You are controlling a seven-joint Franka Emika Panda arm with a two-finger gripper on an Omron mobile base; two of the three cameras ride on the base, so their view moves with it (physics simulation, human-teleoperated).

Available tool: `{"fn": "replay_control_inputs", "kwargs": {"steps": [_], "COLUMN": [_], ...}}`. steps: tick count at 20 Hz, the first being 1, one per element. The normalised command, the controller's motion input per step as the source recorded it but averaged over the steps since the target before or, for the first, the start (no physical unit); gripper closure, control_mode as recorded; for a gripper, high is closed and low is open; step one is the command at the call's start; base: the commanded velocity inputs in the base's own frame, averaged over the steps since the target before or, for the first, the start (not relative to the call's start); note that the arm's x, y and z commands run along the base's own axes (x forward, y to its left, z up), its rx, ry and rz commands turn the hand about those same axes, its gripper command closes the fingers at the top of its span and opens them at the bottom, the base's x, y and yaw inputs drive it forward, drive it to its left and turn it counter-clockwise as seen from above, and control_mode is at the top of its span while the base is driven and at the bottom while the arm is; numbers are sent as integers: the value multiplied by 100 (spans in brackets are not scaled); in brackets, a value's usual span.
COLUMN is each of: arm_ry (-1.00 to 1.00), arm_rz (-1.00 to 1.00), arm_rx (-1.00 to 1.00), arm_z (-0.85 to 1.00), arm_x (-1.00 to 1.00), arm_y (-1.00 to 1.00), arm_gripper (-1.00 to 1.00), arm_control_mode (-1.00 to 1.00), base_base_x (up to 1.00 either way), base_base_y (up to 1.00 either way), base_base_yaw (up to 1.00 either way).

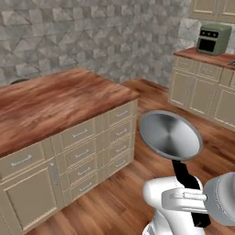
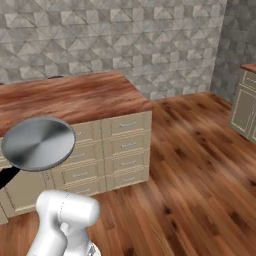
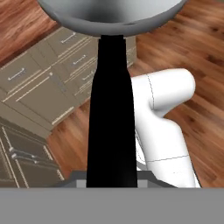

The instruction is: Move the pot and pan from the stove into the sink.

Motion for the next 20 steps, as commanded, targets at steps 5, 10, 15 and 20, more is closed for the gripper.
{"fn": "replay_control_inputs", "kwargs": {"steps": [5,10,15,20], "arm_ry": [0,0,0,0], "arm_rz": [0,0,0,0], "arm_rx": [0,0,0,0], "arm_z": [0,0,0,0], "arm_x": [0,0,0,0], "arm_y": [0,0,0,0], "arm_gripper": [100,100,100,100], "arm_control_mode": [100,100,100,100], "base_base_x": [0,0,0,0], "base_base_y": [-12,-14,-16,-18], "base_base_yaw": [-43,-42,-40,-39]}}
